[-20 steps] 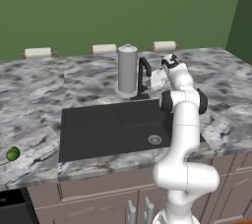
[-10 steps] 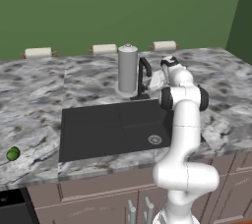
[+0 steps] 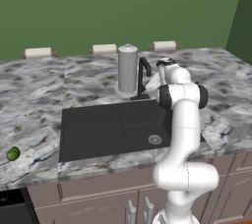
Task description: Turn on the sink faucet. Then move the avocado from the counter to the sink. Turn off the sink. Move the vegetable from the sink to the pot next to the stove. Finally move the pot to the center burner.
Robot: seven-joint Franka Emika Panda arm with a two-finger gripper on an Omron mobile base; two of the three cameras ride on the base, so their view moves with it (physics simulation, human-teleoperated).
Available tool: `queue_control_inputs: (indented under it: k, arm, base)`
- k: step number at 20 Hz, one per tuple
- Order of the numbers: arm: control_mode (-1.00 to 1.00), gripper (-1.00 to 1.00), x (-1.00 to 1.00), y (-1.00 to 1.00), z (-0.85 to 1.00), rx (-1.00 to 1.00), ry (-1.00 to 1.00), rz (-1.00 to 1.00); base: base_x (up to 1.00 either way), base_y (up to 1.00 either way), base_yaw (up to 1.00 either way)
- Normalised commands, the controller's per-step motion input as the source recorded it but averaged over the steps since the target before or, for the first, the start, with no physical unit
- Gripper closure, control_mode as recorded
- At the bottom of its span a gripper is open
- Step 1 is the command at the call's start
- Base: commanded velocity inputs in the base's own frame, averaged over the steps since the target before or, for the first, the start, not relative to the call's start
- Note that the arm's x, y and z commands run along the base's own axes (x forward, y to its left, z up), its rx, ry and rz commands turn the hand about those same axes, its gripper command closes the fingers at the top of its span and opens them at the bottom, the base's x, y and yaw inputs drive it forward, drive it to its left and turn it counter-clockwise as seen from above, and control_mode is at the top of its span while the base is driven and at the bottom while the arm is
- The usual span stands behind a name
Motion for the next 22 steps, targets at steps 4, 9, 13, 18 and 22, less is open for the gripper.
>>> queue_control_inputs:
  k: [4,9,13,18,22]
  arm:
    - [-1.0,1.0,0.18,-0.06,-0.04,0.0,0.0,-0.01]
    - [-1.0,1.0,0.1,-0.28,-0.16,0.0,0.0,-0.05]
    - [-1.0,1.0,0.06,-0.43,-0.27,0.01,0.0,-0.08]
    - [-1.0,1.0,0.0,-0.52,-0.4,0.02,0.01,-0.1]
    - [-1.0,1.0,0.0,-0.65,-0.52,0.05,0.01,-0.09]
  base:
    - [0.0,0.0,0.0]
    - [0.0,0.0,0.0]
    - [0.0,0.0,0.0]
    - [0.0,0.0,0.0]
    - [0.0,0.0,0.0]
